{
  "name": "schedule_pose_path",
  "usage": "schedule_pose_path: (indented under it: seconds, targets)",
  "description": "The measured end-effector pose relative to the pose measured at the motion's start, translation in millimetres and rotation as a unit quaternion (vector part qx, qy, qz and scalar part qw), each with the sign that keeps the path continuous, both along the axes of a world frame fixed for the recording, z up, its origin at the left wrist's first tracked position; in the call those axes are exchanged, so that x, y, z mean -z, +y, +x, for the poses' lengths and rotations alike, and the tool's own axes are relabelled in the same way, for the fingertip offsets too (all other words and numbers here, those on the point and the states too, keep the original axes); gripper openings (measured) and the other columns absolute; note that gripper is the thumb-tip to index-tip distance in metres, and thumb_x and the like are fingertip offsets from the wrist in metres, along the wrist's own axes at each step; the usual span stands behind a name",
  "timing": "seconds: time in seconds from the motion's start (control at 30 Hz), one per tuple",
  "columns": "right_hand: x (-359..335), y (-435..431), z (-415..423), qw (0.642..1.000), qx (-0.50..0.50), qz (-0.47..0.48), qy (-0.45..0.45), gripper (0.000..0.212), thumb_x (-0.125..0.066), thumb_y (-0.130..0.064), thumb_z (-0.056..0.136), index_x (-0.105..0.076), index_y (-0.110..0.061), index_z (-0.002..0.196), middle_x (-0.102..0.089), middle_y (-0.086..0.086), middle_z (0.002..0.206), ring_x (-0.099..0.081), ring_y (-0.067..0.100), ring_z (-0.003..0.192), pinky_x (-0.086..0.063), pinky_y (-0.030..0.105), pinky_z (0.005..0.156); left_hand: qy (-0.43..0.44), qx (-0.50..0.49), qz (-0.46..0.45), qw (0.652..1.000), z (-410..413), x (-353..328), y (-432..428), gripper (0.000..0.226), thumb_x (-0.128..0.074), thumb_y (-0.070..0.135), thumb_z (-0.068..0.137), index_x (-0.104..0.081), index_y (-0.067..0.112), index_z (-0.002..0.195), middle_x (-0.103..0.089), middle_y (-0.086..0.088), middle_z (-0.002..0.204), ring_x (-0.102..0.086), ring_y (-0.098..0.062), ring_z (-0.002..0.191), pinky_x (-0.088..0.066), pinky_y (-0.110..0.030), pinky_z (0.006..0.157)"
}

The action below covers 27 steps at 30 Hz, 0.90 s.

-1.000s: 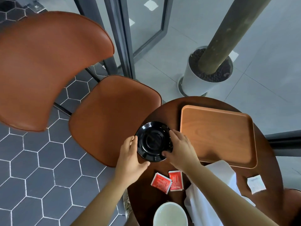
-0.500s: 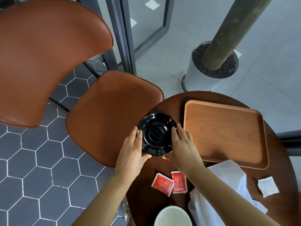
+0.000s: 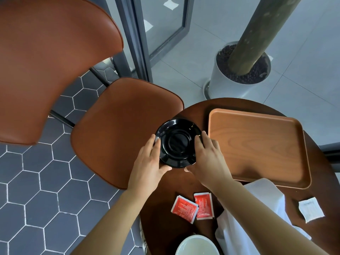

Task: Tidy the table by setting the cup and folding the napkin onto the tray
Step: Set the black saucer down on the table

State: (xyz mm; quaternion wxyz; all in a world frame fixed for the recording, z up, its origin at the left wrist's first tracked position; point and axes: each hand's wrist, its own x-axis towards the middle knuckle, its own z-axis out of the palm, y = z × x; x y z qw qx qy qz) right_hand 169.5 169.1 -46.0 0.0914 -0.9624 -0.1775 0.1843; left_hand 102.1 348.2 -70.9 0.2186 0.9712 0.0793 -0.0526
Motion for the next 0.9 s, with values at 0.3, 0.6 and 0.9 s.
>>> schedule_pose_path:
  seconds: [0.3,0.6,0.9]
  targets:
    - [2,0,-4,1.0,0.008,0.007,-0.016,0.099,-0.084,-0.044,0.074,-0.032,-0.011,0.151,-0.027,0.016,0.16,-0.03,0.036,0.141,-0.035,0.04,0.113,-0.015,0.011,-0.005,1.0,-2,5,1,0.092,-0.083,0.035,0.075,-0.037,0.004,0.149,-0.033,-0.017,0.158,-0.046,-0.035,0.136,-0.045,-0.04,0.105]
    - [0,-2,-8,1.0,0.007,0.018,-0.013,0.102,-0.083,-0.044,0.075,-0.027,-0.013,0.155,-0.023,0.017,0.162,-0.025,0.037,0.144,-0.033,0.043,0.115,-0.03,0.031,-0.007,0.999,-14,9,-3,0.09,-0.074,0.038,0.085,-0.026,0.005,0.153,-0.026,-0.023,0.159,-0.041,-0.037,0.14,-0.047,-0.041,0.105]
    - [-28,-47,-70,0.975,0.144,0.159,-0.067,0.05,-0.076,-0.024,0.083,-0.062,-0.012,0.13,-0.063,0.006,0.129,-0.053,0.03,0.117,-0.047,0.04,0.093,-0.089,0.069,0.015,0.994,-70,30,-12,0.048,-0.055,0.028,0.098,-0.05,0.001,0.138,-0.043,-0.021,0.146,-0.038,-0.036,0.14,-0.042,-0.049,0.11]
